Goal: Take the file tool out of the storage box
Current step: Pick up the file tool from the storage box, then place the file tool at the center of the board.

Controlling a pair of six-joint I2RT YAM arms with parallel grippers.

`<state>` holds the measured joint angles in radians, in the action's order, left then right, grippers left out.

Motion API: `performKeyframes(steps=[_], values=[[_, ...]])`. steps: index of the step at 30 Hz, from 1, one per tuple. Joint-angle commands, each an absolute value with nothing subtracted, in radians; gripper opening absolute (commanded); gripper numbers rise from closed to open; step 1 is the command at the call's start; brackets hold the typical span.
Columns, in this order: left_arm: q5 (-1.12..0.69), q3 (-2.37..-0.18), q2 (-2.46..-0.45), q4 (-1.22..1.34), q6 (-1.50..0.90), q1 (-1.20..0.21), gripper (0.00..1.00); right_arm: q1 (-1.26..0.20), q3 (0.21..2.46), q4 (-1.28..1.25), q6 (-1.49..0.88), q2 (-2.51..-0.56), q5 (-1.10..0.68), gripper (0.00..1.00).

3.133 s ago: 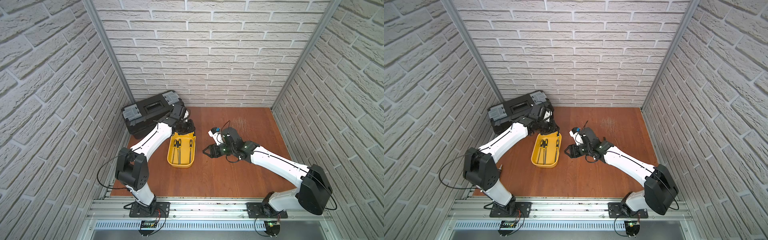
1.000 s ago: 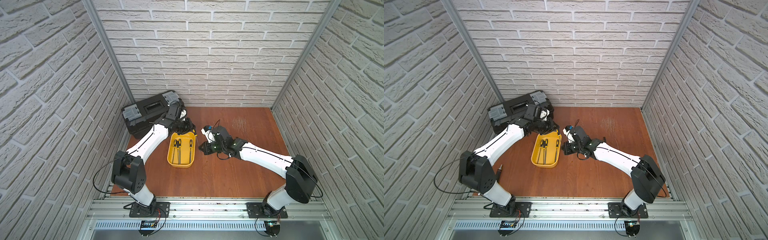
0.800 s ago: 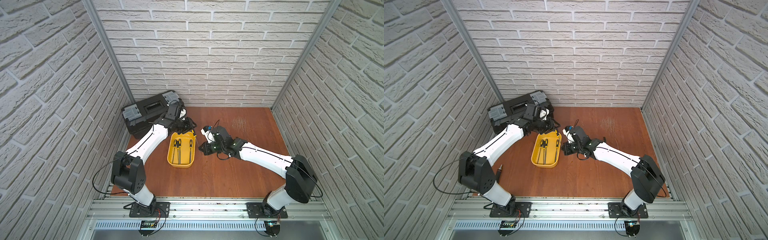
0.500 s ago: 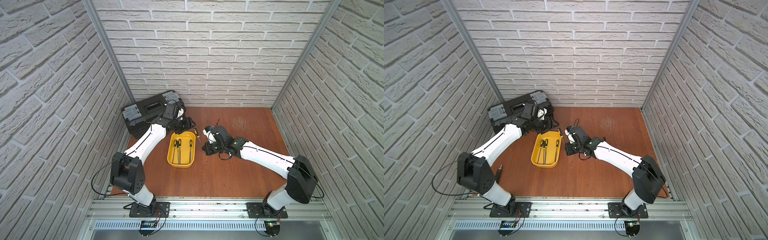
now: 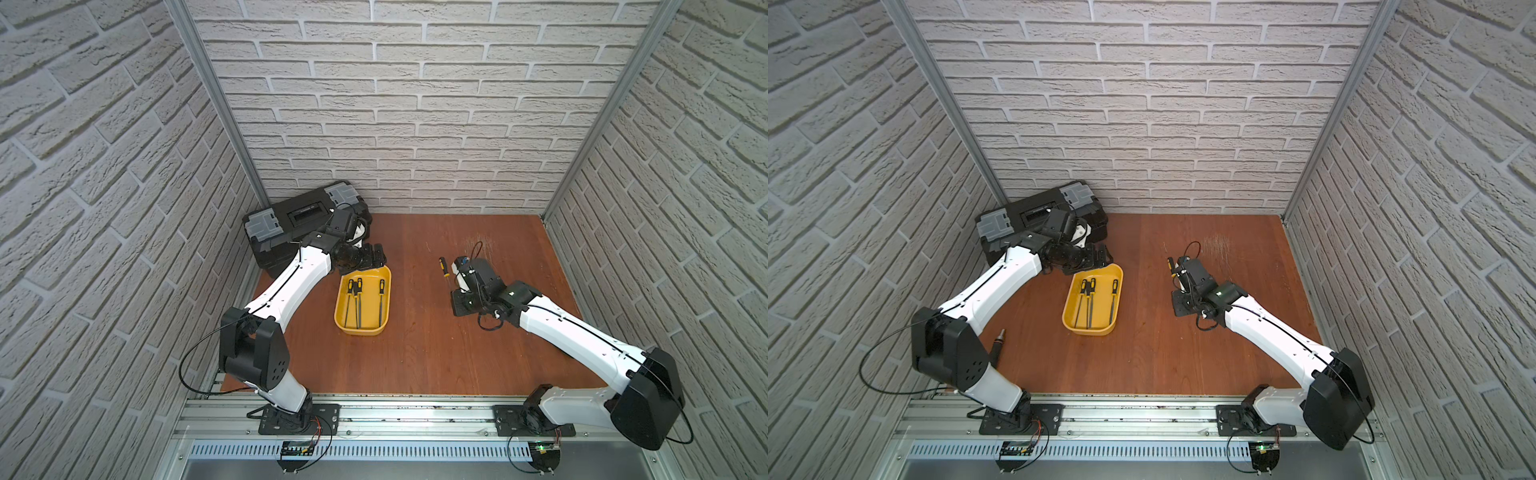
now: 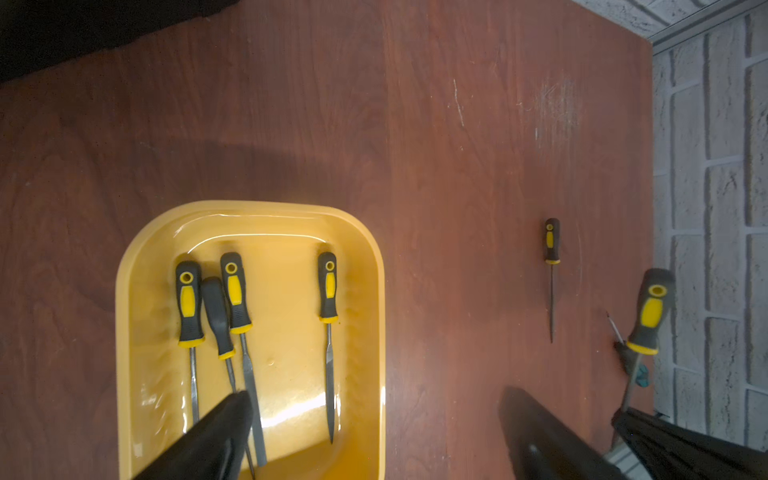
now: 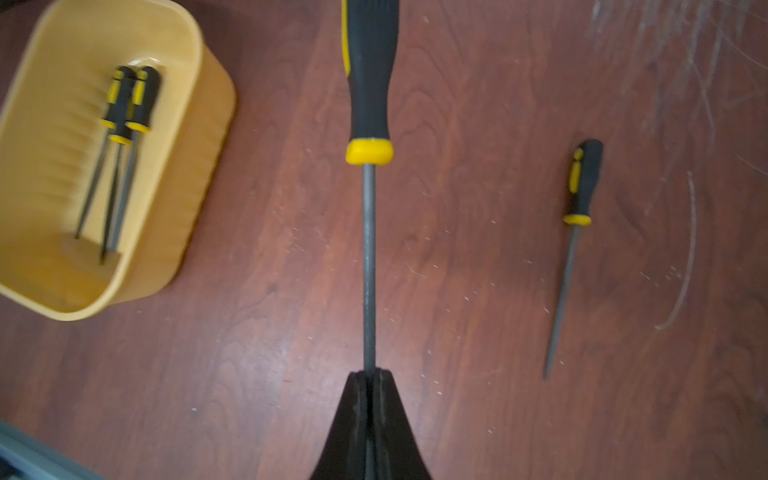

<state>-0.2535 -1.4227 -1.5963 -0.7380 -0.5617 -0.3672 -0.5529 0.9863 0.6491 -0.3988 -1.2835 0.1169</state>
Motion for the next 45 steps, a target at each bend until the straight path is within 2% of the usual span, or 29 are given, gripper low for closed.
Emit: performKeyframes(steps=[1,14,45], values=[[-0.232,-1.433,-1.604,-0.750,-0.521,-0.381,0.98,-0.508,0.949,0.698,-0.382,-1.251,0.183,0.03],[-0.211,-1.438,-1.609,-0.750,-0.471,-0.401,0.98,-0.424,0.864,0.627,-0.385,-1.330,0.153,0.03],[-0.104,-1.427,-1.621,-0.779,-0.488,-0.441,0.98,-0.346,0.945,0.546,-0.332,-1.564,0.123,0.03]])
